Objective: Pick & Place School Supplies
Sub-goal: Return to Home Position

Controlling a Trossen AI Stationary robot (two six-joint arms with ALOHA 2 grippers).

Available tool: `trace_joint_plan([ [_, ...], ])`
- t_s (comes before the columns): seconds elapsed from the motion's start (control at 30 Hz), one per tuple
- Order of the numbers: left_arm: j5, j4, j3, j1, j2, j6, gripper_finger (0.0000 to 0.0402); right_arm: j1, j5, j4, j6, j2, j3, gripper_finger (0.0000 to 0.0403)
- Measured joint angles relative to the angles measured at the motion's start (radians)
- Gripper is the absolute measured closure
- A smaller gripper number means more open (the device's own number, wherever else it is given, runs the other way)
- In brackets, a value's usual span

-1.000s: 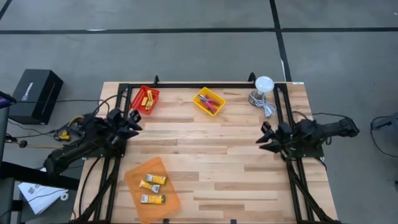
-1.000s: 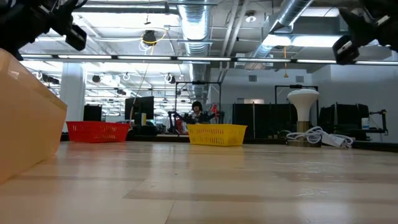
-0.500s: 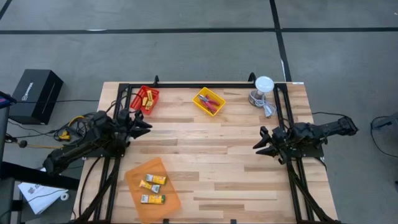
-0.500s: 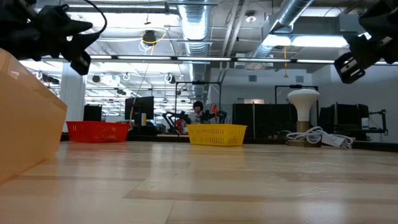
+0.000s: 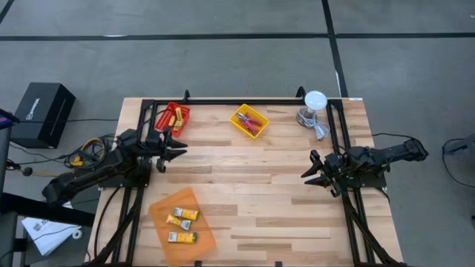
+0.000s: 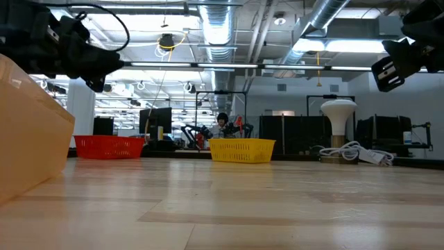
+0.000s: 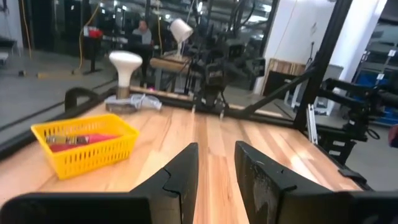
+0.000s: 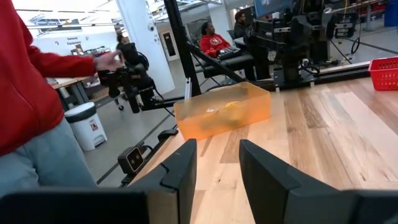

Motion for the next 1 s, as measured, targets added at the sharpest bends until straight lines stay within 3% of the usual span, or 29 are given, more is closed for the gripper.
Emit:
trace_joint_plan([
  [0.13, -0.004, -0.003, 0.000, -0.023, 0.036, -0.001, 0.0302, 0.000, 0.000, 0.000, 0.000, 0.000, 0.000, 0.0290],
  [0.37, -0.002, 0.009, 0.000, -0.278, -0.071, -0.001, 0.0302, 0.000, 0.000, 0.000, 0.000, 0.000, 0.000, 0.0290],
  [0.57, -0.003, 0.003, 0.000, -0.418, -0.149, -0.001, 0.0302, 0.000, 0.000, 0.000, 0.000, 0.000, 0.000, 0.0290],
  [0.67, -0.002, 0.008, 0.000, -0.449, -0.199, -0.001, 0.0302, 0.000, 0.000, 0.000, 0.000, 0.000, -0.001, 0.0290],
  [1.0, -0.003, 0.053, 0.000, -0.463, -0.200, -0.001, 0.0302, 0.000, -0.001, 0.000, 0.000, 0.000, -0.001, 0.0290],
])
